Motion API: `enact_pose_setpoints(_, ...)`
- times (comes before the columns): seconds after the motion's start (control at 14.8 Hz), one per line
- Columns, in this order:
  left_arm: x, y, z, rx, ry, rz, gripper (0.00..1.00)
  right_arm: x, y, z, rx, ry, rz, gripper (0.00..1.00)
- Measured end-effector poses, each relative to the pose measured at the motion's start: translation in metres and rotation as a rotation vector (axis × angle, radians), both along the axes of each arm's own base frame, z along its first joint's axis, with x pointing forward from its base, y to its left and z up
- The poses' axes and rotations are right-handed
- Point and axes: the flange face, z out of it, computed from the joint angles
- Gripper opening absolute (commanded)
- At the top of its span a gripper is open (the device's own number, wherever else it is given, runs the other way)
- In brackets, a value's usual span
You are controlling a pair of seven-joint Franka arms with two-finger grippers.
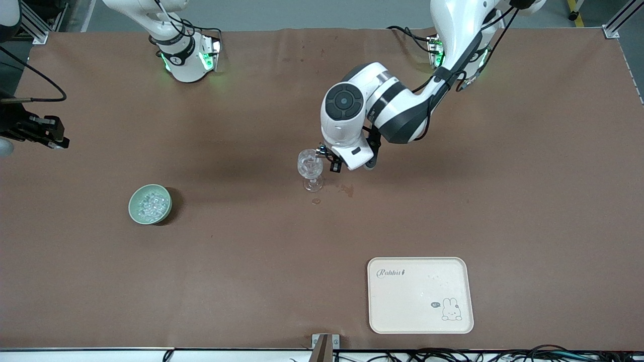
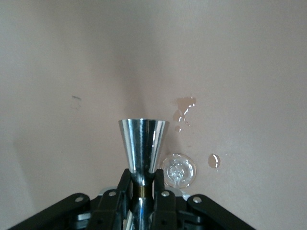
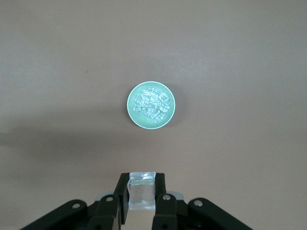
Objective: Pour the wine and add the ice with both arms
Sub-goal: 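Tilt the jigger to pour into the wine glass with the left gripper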
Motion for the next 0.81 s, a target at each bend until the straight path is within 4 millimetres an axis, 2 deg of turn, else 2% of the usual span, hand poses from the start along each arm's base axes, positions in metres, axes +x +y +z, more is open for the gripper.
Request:
enact_pose_setpoints(0.47,-0.007,-0.014,0.002,0.046,-0.021,-0.018,0.0,0.0,-0.001,0.0,0.0,0.0,-0.001,0.05)
enact_pose_setpoints(0.81,0.008,-0.015,0.012,0.054,-0.061,0.019,0.0,0.0,-0.001,0.0,0.001,0.0,-0.001,0.05)
